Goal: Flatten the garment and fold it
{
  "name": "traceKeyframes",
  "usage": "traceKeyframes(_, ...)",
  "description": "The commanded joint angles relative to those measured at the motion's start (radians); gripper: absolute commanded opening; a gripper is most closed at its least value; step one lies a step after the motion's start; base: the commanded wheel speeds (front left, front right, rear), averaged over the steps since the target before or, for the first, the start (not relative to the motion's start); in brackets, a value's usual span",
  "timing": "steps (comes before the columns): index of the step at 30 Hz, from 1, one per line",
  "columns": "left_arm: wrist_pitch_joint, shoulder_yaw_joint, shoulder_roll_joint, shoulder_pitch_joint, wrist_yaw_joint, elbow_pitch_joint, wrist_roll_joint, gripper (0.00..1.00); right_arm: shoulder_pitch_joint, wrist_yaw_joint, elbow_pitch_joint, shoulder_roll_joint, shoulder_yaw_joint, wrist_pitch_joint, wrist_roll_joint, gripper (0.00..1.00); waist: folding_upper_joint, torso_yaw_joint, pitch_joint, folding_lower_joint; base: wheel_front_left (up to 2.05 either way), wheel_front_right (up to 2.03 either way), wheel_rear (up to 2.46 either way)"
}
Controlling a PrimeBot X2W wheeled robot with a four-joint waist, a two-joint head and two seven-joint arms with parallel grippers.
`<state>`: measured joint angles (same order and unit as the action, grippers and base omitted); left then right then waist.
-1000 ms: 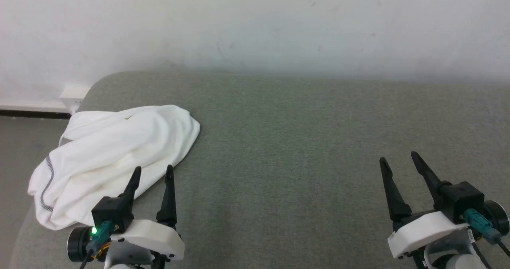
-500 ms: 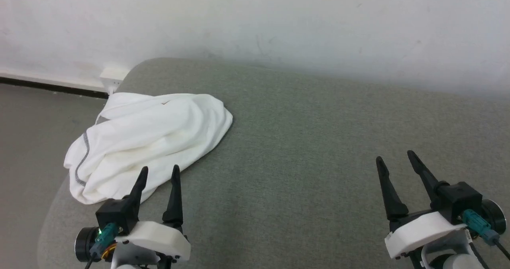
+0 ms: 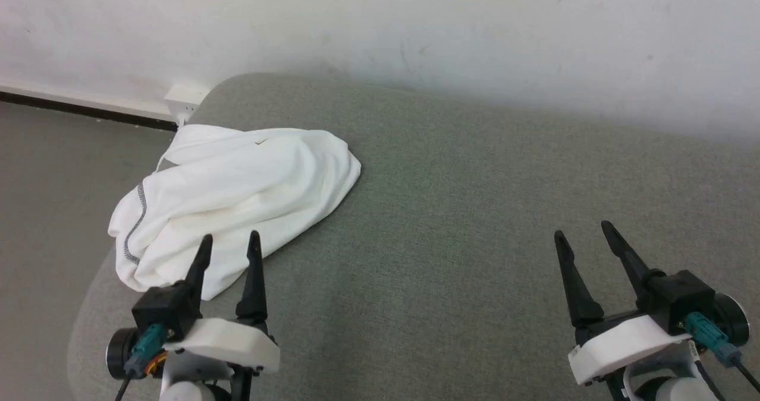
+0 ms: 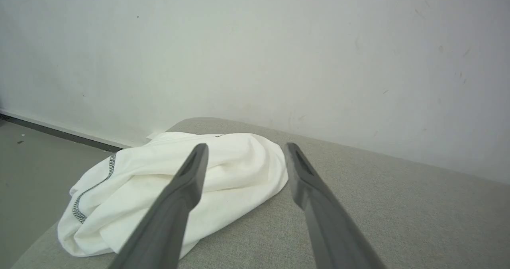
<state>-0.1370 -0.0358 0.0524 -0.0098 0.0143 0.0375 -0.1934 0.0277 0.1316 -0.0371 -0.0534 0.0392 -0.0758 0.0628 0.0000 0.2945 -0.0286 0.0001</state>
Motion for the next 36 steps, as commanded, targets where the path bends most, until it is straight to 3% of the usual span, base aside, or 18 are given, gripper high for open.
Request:
traceKeyframes(1, -0.013, 0.007, -0.001, -0.03, 0.007, 0.009, -0.004, 1.0, -0.008, -0.001, -0.01, 0.002, 0.005, -0.009, 0.005, 1.0, 0.0, -0.005, -0.009, -0.0001, 0.0, 0.0, 0.0)
traceKeyframes(10, -0.031, 0.092, 0.035, -0.218, -0.002, 0.081, -0.021, 1.0, -0.037, -0.001, -0.019, 0.002, 0.03, -0.005, 0.009, 1.0, 0.0, -0.063, -0.062, -0.0001, 0.0, 0.0, 0.0)
traceKeyframes(18, 0.054, 0.1, 0.172, -0.446, -0.045, 0.263, -0.033, 1.0, -0.068, -0.001, -0.009, 0.002, 0.039, -0.012, 0.026, 1.0, 0.0, -0.141, -0.137, -0.0001, 0.0, 0.0, 0.0)
traceKeyframes(27, 0.347, 0.045, 0.307, -0.638, -0.102, 0.56, -0.062, 1.0, -0.118, -0.001, 0.002, 0.002, 0.053, -0.027, 0.038, 1.0, 0.0, -0.21, -0.23, -0.0001, 0.0, 0.0, 0.0)
traceKeyframes(36, 0.598, 0.032, 0.36, -0.688, -0.124, 0.802, -0.162, 1.0, -0.155, -0.001, 0.019, 0.003, 0.075, -0.045, 0.047, 1.0, 0.0, -0.233, -0.298, -0.0001, 0.0, 0.0, 0.0)
